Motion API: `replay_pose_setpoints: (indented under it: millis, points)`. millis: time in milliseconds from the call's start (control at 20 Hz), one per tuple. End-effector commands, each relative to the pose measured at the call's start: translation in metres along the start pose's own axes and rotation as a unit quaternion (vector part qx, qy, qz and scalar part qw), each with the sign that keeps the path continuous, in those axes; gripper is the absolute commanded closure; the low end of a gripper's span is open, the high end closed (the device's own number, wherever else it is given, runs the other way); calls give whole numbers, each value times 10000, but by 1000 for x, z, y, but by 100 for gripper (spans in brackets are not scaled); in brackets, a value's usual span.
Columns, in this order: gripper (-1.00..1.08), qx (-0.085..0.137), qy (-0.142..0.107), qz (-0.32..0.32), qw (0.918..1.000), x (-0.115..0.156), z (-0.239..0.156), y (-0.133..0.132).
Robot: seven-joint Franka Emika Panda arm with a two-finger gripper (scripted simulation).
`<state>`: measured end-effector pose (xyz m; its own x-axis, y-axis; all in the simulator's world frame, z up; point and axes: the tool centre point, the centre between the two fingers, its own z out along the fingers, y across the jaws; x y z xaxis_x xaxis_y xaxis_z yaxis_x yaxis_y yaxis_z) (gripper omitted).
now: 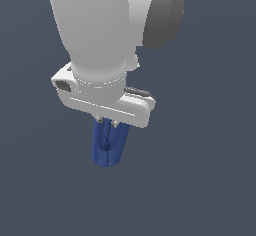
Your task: Pick up the object and move it to a goal position.
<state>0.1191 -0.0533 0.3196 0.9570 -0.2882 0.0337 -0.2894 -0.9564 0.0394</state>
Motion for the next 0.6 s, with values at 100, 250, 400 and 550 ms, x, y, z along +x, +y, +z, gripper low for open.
replay_pose_setpoints:
  millis: [100, 250, 400, 550]
  points:
    - [108, 237, 467, 621, 9967, 4, -27, 7]
    - [108, 381, 755, 1011, 9913, 4, -43, 13]
    - [108, 522, 1037, 1391, 9835, 3, -58, 19]
    - [108, 659, 1314, 1762, 9733, 0, -73, 25]
